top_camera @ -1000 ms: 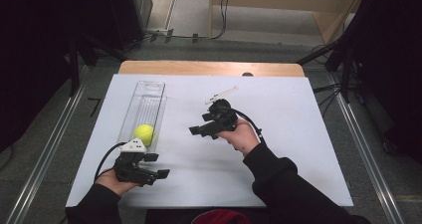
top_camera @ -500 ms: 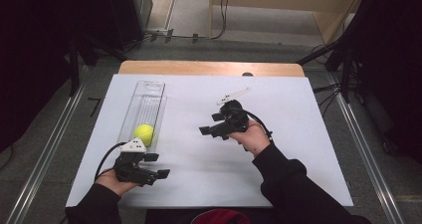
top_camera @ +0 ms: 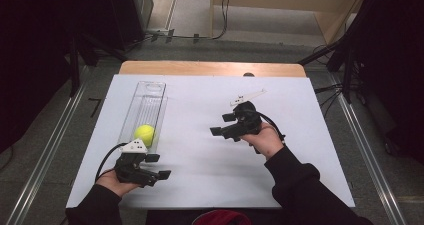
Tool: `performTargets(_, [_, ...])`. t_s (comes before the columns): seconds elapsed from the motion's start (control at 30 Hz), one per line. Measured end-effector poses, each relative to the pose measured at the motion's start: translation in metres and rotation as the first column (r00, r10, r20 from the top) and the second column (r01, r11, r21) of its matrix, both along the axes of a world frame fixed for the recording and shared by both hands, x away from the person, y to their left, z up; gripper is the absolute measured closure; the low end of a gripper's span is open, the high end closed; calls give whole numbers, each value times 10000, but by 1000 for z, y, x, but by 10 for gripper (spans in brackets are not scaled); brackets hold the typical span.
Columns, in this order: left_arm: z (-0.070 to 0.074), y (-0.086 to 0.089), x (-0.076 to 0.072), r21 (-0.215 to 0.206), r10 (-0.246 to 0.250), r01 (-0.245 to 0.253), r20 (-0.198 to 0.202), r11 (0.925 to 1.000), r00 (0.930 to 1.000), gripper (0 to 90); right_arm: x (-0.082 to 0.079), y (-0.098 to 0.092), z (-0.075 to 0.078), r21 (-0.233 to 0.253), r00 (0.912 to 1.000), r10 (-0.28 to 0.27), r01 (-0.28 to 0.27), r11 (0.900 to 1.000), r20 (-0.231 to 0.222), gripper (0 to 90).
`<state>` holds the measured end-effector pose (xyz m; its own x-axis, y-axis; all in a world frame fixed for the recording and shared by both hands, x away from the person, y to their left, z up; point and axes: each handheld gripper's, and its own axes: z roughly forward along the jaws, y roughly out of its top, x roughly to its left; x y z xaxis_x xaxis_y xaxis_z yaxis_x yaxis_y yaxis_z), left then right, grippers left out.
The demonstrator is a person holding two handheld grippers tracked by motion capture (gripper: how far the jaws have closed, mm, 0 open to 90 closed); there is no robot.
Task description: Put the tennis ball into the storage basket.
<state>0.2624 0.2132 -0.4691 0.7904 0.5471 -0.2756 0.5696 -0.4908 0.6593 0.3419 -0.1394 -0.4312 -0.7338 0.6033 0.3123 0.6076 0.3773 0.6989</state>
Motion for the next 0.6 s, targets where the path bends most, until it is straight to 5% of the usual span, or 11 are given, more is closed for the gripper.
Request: performTargets(0.6, [1,0,0,51,11,-11,13,10000,10000,230,-21,-33,-8,-154,9998,-200,199,9997,-84,204])
